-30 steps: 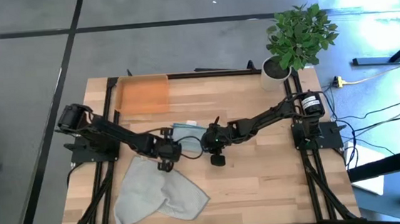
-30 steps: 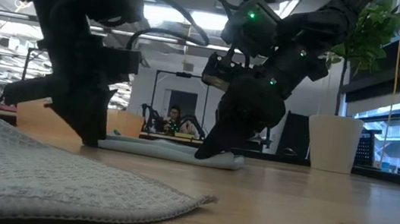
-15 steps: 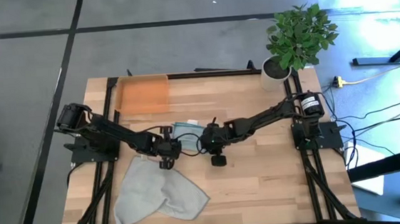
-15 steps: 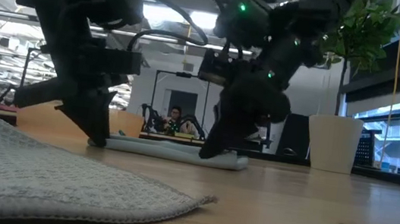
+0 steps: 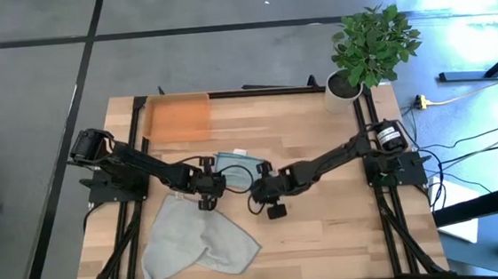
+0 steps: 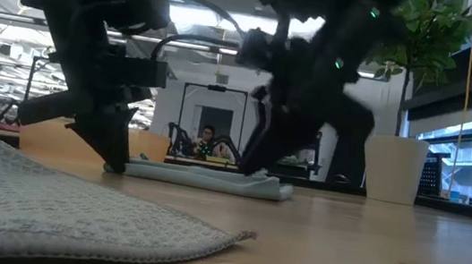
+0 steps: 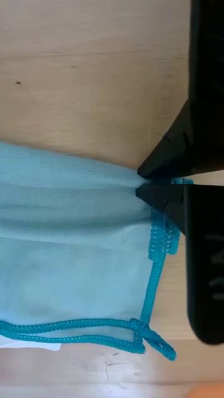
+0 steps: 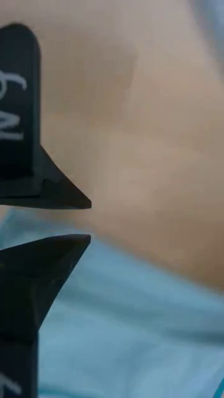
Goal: Roll microfiber towels into tight, uniform cylinder then place into a basket
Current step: Roll the blue microfiber cloth
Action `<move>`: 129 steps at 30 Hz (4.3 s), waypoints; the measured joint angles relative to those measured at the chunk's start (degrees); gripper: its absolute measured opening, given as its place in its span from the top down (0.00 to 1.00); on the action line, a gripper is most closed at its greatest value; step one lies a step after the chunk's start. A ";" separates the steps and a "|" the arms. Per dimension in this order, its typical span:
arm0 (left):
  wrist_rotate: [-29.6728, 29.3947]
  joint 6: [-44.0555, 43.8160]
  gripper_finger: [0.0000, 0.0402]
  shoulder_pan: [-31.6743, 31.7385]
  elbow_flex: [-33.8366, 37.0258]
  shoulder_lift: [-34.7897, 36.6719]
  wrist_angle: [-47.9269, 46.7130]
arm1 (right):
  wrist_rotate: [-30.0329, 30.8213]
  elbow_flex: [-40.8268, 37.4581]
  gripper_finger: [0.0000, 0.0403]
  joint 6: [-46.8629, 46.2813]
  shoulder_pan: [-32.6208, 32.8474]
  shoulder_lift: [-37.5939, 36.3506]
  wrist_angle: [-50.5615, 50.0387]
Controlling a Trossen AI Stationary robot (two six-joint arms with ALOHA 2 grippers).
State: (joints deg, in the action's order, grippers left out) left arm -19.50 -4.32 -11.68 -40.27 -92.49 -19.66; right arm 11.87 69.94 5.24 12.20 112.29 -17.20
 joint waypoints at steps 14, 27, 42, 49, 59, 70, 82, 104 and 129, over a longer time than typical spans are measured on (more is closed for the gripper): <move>0.38 -0.04 1.00 0.00 0.04 -0.02 0.06 | 4.68 -5.79 0.81 -1.86 1.10 -0.22 4.45; 0.54 -0.07 1.00 -0.02 0.09 -0.04 0.13 | 4.09 -8.12 0.95 -7.02 1.06 -0.52 5.02; 14.98 -0.24 1.00 -0.17 -7.16 0.05 -9.49 | -4.05 -4.37 0.99 -6.30 0.83 -0.23 -1.27; 29.03 -1.05 1.00 -0.42 -9.43 0.08 -10.60 | -14.49 -1.53 1.00 -4.27 0.84 0.02 -2.83; 35.89 -4.76 1.00 -0.35 -9.45 0.20 -11.63 | -15.04 1.78 1.00 -2.39 0.75 -0.10 -6.08; 36.85 -6.09 1.00 -0.42 -9.52 0.31 -10.99 | -22.67 4.97 1.00 -3.71 -0.11 -0.26 -10.53; 37.45 -7.78 1.00 -0.84 -9.45 0.31 -11.45 | -22.74 5.02 1.00 -8.30 -2.66 -0.31 -9.85; 43.34 -9.14 1.00 -1.44 -9.46 2.65 -11.61 | -34.41 4.62 1.00 -14.43 -8.54 -0.44 -5.90; 51.72 -13.53 1.00 -1.05 -9.62 2.54 -9.31 | -47.78 4.42 1.00 -15.27 -8.26 -0.44 -6.76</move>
State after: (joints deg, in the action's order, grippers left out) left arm 32.22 -17.84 -12.73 -49.89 -89.95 -28.96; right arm -35.91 74.37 -10.02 3.94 111.85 -23.96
